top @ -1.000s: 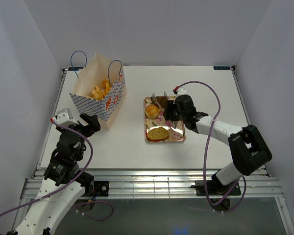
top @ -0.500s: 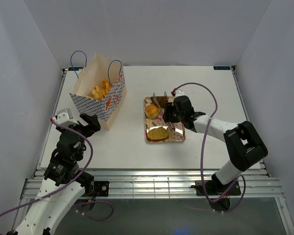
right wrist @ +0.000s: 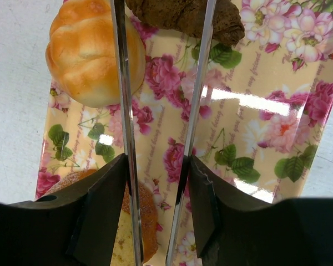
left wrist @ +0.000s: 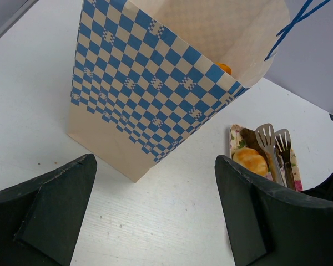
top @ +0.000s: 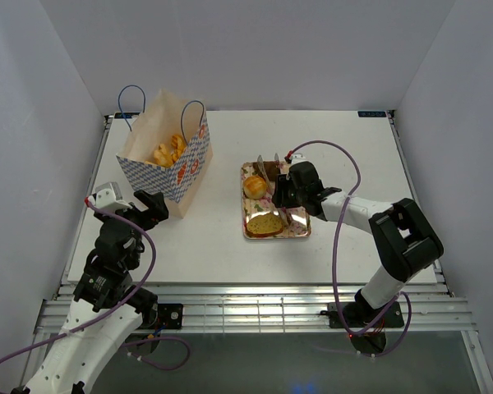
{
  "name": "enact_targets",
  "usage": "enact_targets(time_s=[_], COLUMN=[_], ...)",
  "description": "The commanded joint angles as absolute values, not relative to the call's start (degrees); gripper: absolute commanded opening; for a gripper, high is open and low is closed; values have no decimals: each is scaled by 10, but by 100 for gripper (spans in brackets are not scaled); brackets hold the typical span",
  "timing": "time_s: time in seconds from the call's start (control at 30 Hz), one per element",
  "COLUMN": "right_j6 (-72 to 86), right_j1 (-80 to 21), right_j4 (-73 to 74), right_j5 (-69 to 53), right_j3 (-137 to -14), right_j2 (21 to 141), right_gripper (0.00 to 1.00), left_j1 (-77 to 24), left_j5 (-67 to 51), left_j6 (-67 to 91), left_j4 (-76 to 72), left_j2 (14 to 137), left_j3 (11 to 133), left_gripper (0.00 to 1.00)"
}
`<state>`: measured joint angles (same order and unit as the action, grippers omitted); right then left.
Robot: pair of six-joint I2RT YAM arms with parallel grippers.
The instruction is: Place the fake bread into the paper bag
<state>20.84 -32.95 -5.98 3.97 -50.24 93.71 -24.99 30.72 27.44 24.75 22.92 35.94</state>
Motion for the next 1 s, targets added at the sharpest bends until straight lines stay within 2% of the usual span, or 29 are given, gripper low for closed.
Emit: enact_targets(time_s=[0.0,0.7,0.97], right_j6=[209,209,203], right_j1=[-328,-327,-327], right_j4=[-64,-55,-41], right_j5=[32,29,37], right_j3=[-524,-527,-529], right_j2=[940,915,885], right_gripper=[51,32,29], left_j1=[-253,-253,-253], left_j5=[300,303,304], left_j6=[272,272,272], left_j4=[235,236,236], left_j2=[224,216,216], left_j3=[356,355,355], left_gripper=[98,98,98])
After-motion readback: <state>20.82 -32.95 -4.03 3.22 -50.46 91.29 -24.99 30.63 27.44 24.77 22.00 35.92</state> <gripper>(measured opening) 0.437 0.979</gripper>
